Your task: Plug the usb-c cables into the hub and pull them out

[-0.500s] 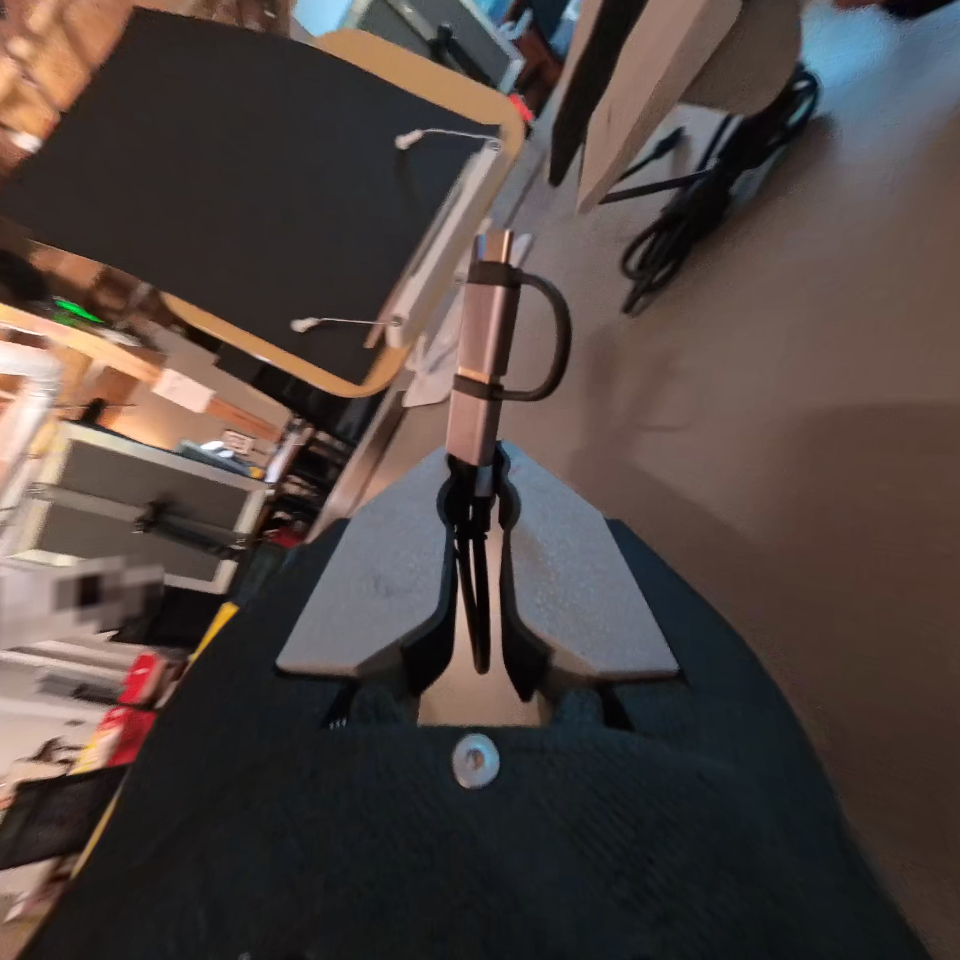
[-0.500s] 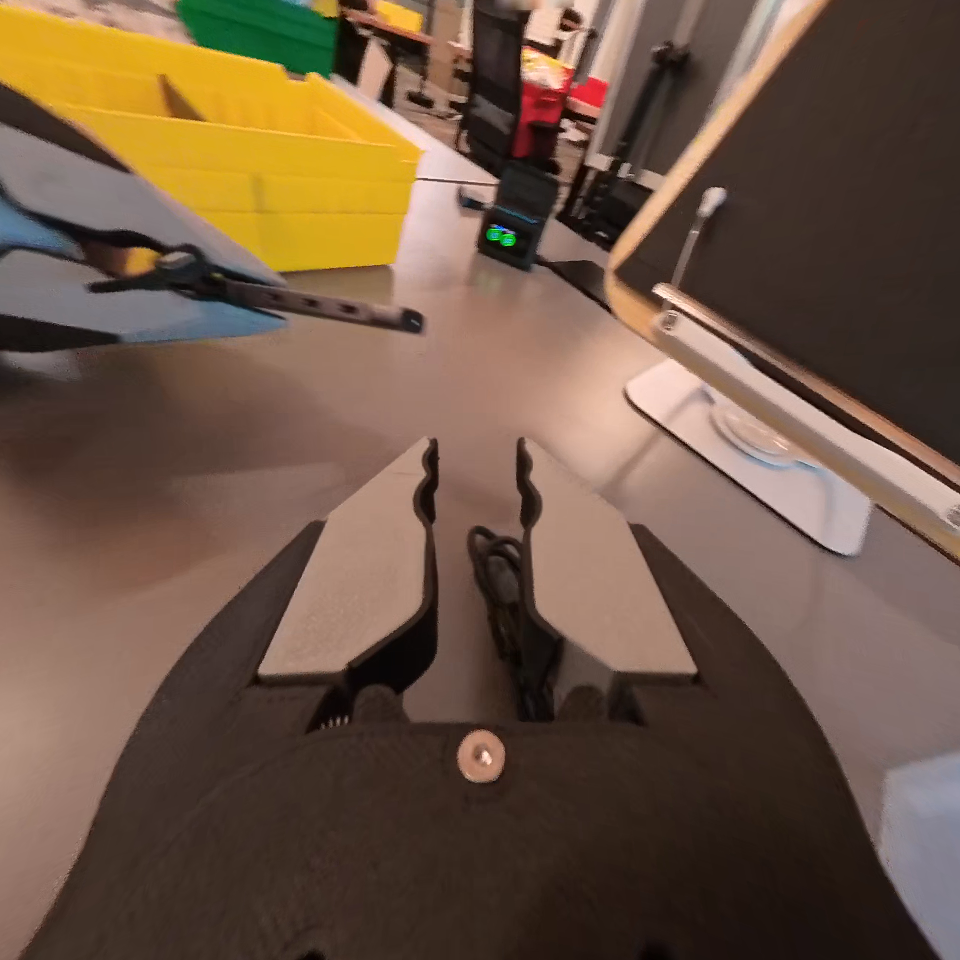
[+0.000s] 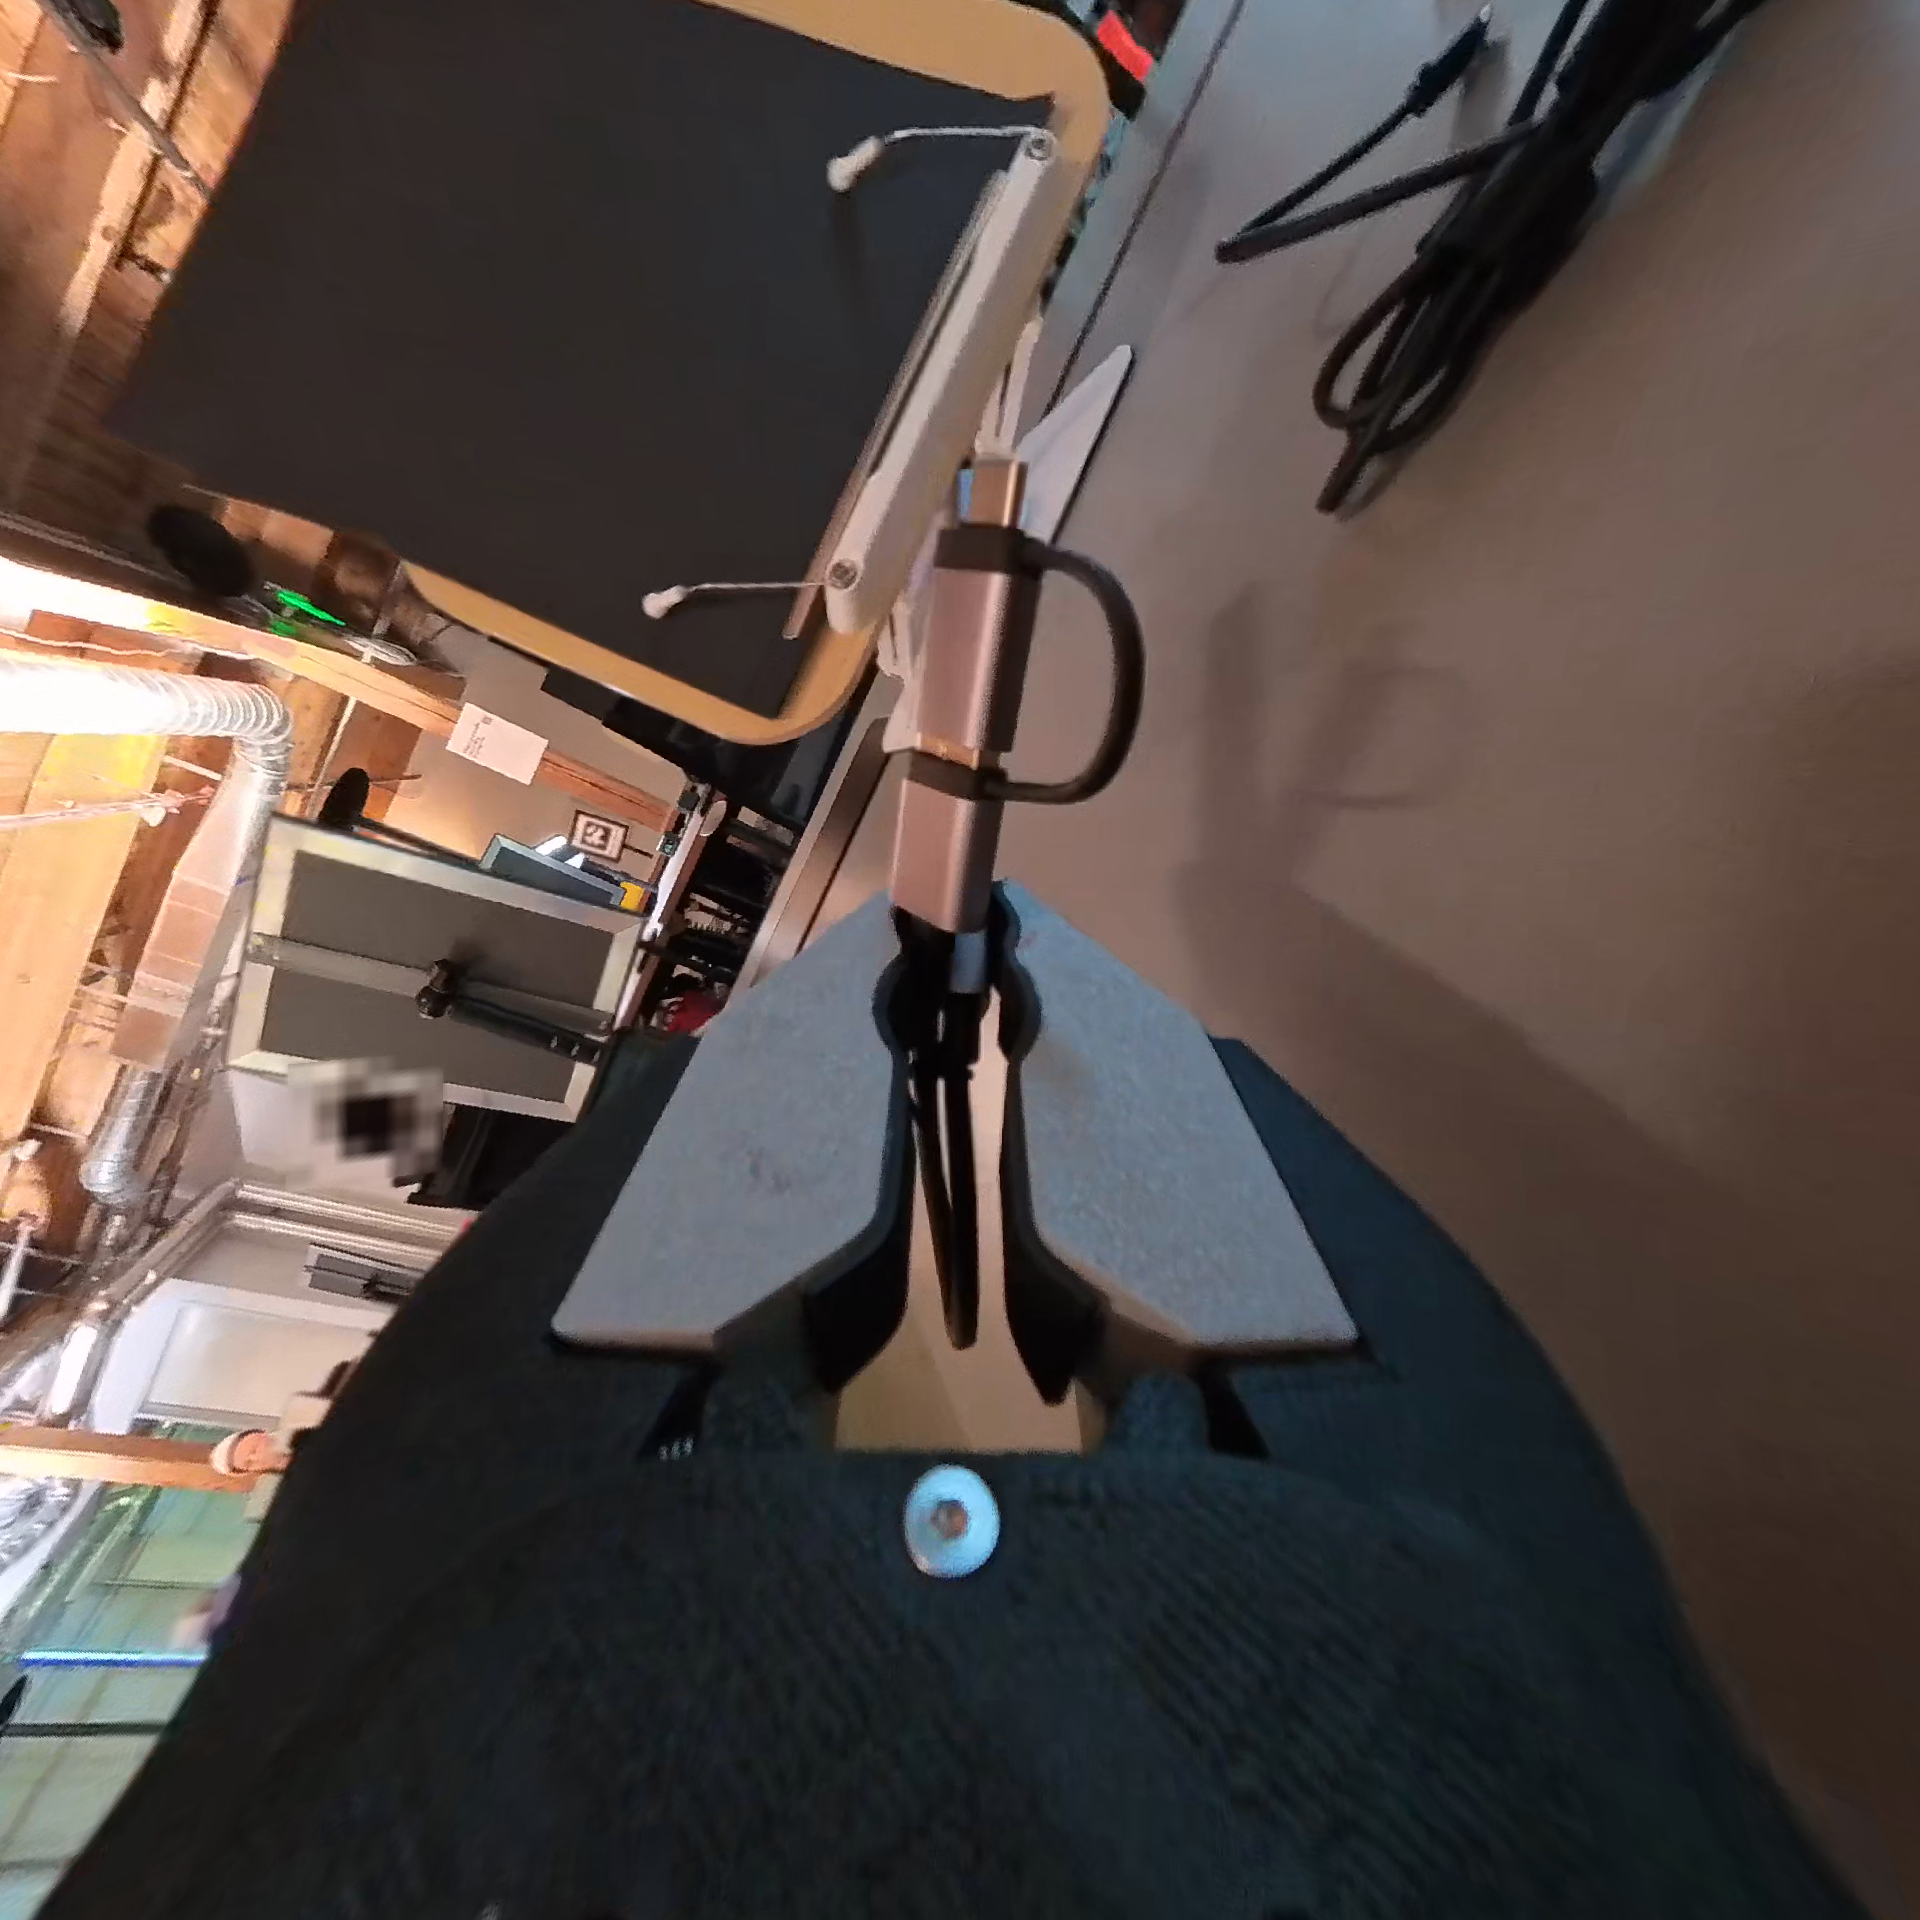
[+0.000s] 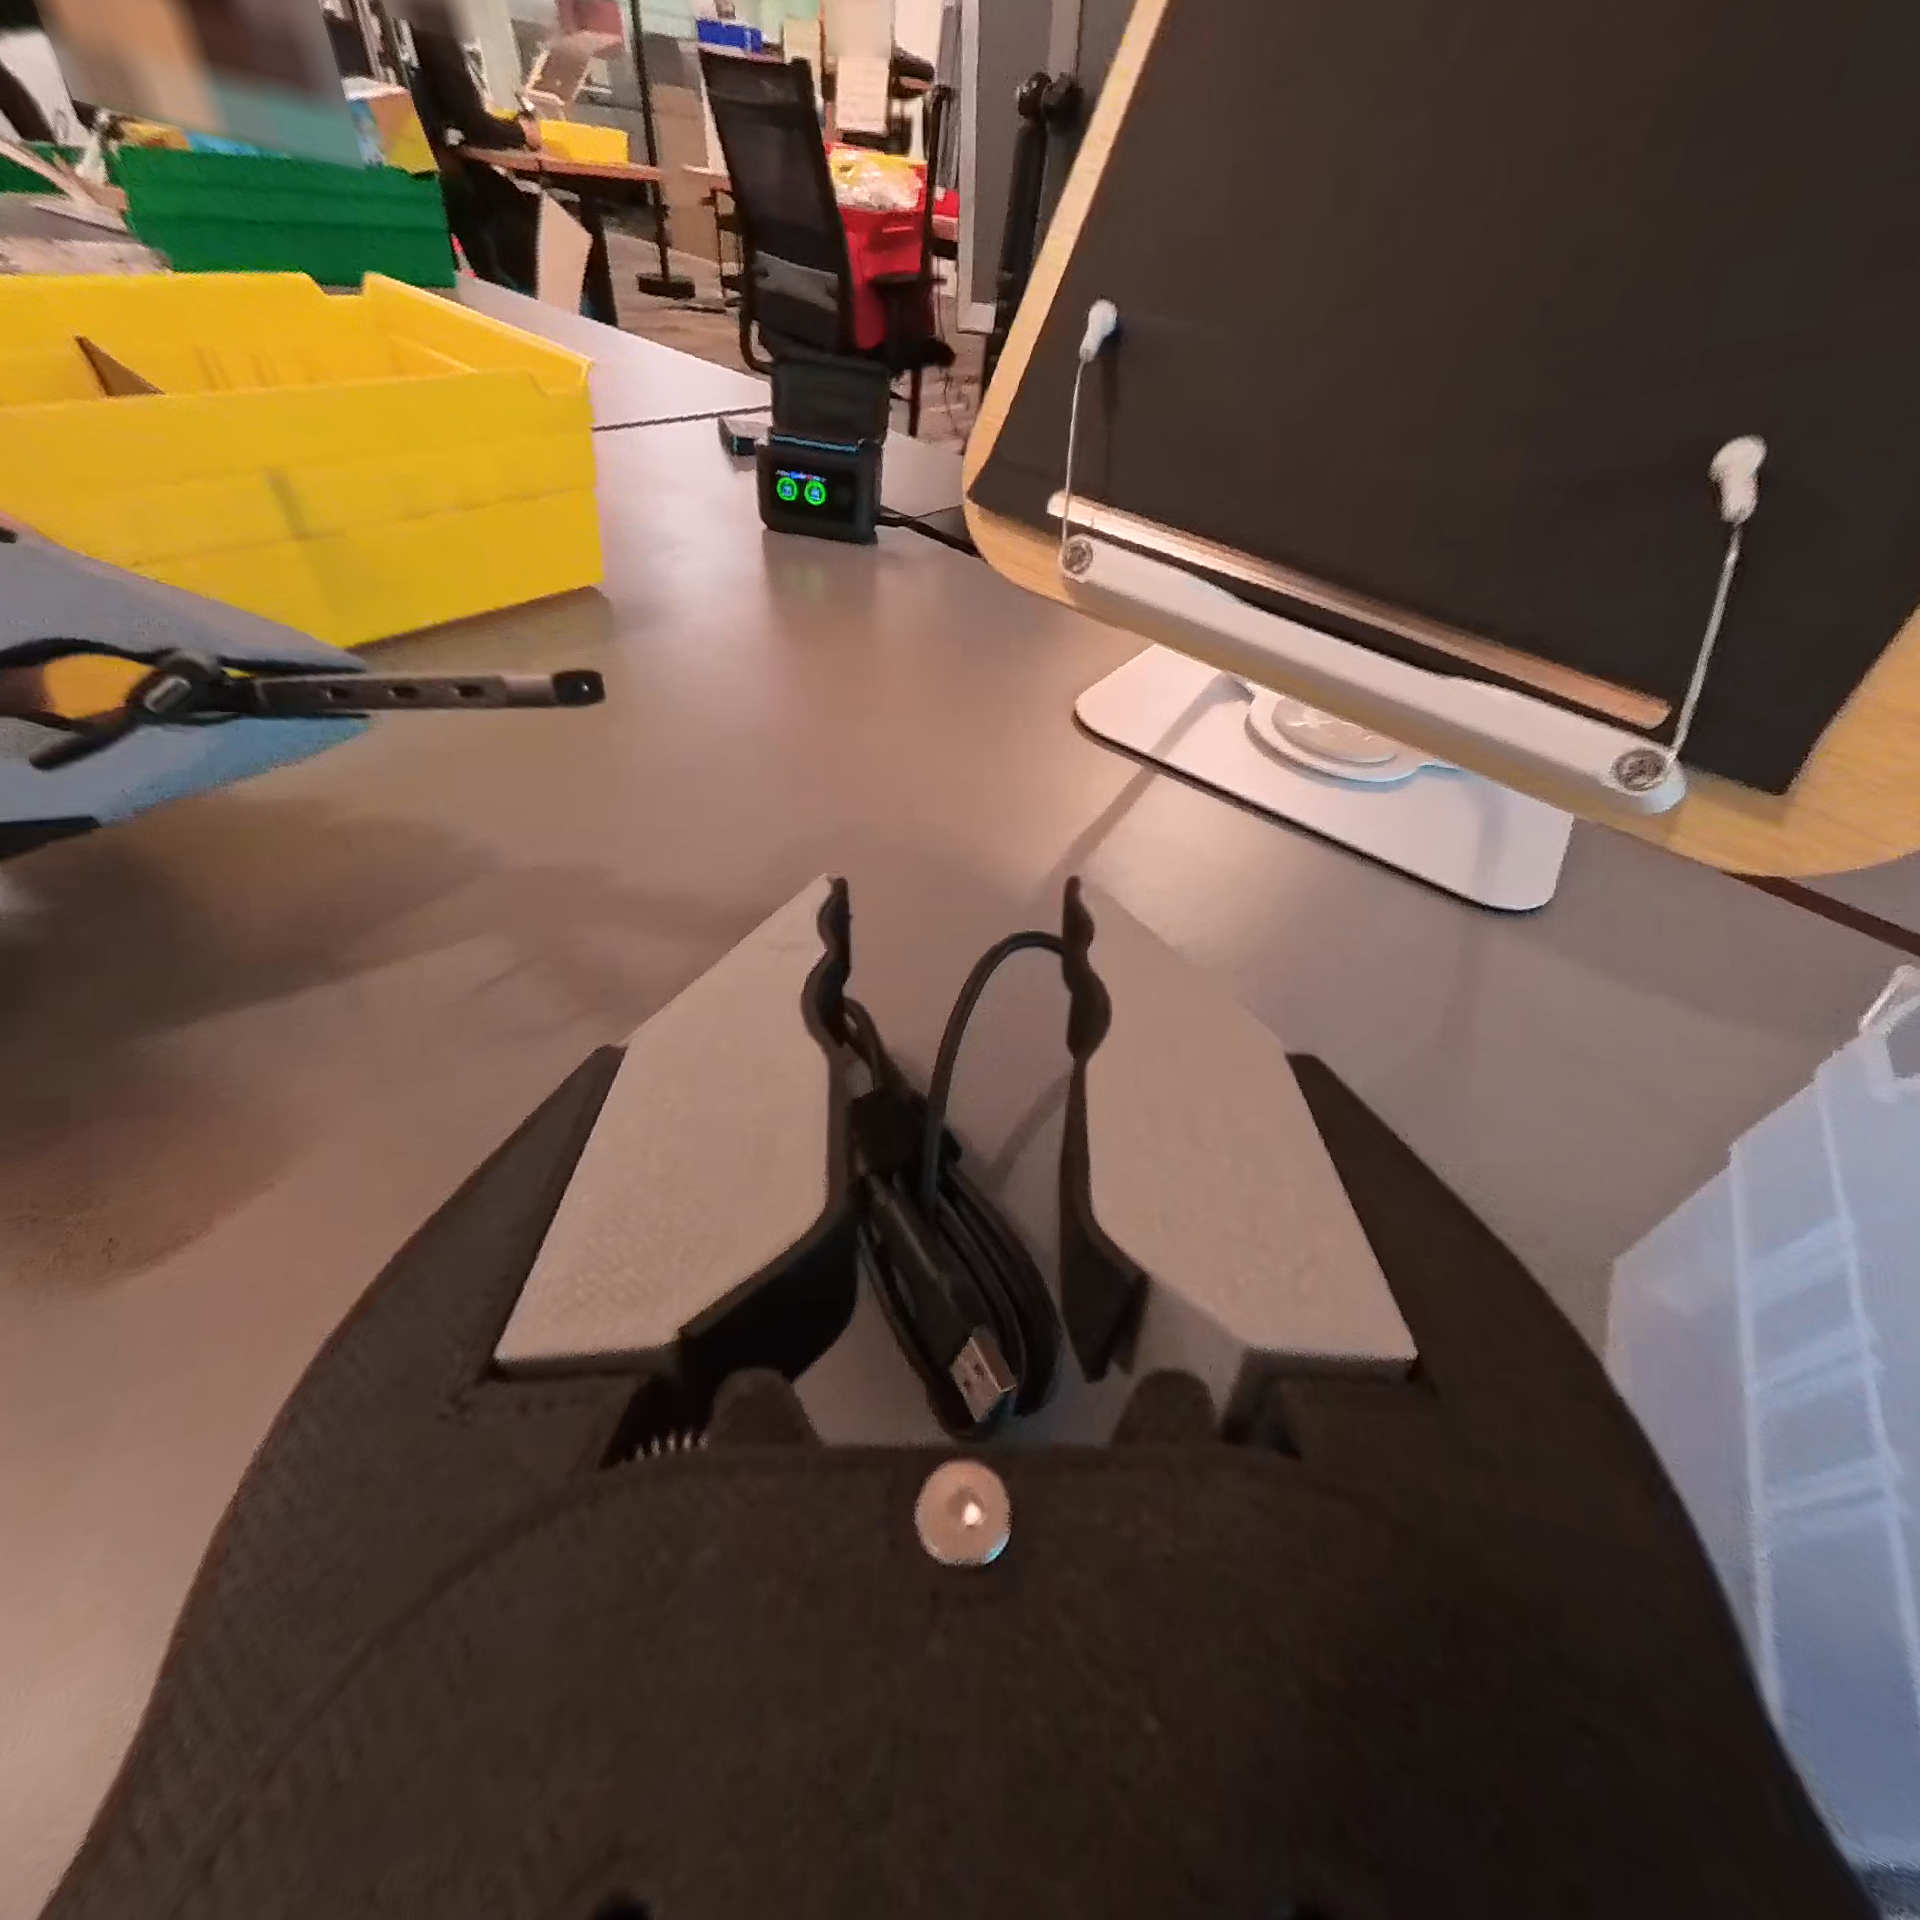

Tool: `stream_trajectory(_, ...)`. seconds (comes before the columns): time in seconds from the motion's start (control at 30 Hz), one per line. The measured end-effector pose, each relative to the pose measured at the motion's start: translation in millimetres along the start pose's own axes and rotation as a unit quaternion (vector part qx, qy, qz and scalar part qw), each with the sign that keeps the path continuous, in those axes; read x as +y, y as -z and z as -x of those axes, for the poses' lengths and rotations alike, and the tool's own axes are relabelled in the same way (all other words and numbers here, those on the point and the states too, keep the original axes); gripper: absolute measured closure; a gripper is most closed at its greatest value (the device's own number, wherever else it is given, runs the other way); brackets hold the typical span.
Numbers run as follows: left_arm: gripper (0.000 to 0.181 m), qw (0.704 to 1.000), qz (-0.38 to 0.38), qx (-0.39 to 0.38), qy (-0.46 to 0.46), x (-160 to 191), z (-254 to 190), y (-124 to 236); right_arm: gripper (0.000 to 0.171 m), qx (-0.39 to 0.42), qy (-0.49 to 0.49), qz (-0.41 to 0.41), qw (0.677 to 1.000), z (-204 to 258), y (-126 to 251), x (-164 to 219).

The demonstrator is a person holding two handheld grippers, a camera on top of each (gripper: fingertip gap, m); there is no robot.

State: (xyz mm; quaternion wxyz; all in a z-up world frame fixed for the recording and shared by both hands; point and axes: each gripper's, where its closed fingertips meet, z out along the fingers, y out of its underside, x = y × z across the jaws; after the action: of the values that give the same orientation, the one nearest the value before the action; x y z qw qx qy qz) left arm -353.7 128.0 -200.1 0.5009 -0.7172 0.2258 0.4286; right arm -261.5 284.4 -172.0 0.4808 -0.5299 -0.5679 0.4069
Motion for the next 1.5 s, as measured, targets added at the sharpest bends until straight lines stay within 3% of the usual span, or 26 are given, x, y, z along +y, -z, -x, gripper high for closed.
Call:
stream_trajectory(0.13,0.174,0.999,0.009,-0.005,-0.036,-1,-5,-2,0.133,0.014,-0.007,0.021,1.0,-6,-2,8)
stream_trajectory(0.43,0.174,0.999,0.003,-0.011,-0.04,-2,-3,0,0.139,0.172,-0.033,0.021,0.984,-64,22,12)
stream_trajectory(0.6,0.174,0.998,0.004,-0.012,-0.061,-4,-6,-1,0.144,0.191,-0.071,0.036,0.978,-76,22,22)
stream_trajectory(0.73,0.174,0.998,0.011,-0.016,-0.066,-2,-5,-1,0.137,0.113,-0.079,0.027,0.99,-50,10,19)
stream_trajectory(0.87,0.174,0.998,0.015,-0.017,-0.054,0,-3,-2,0.126,0.032,-0.055,0.122,0.99,-12,-12,50)
stream_trajectory(0.93,0.174,0.998,0.016,-0.018,-0.054,1,-3,-2,0.147,-0.013,-0.023,0.171,0.985,10,-17,64)
stream_trajectory(1.0,0.174,0.998,0.016,-0.016,-0.057,1,-4,-2,0.139,-0.032,0.027,0.197,0.979,23,-19,71)
stream_trajectory(1.1,0.174,0.997,0.017,-0.017,-0.068,0,-5,-2,0.149,-0.113,0.095,0.177,0.973,57,-16,66)
stream_trajectory(1.17,0.174,0.997,0.016,-0.021,-0.07,-1,-4,-1,0.169,-0.191,0.116,0.154,0.962,87,-7,60)
stream_trajectory(1.23,0.174,0.997,0.017,-0.024,-0.065,0,-2,-1,0.166,-0.249,0.14,0.131,0.949,110,4,54)
stream_trajectory(1.37,0.174,0.998,0.022,-0.028,-0.048,4,3,-1,0.171,-0.218,0.181,0.091,0.955,106,6,43)
stream_trajectory(1.5,0.174,0.998,0.028,-0.03,-0.044,6,4,-1,0.168,-0.152,0.122,0.079,0.978,74,0,32)
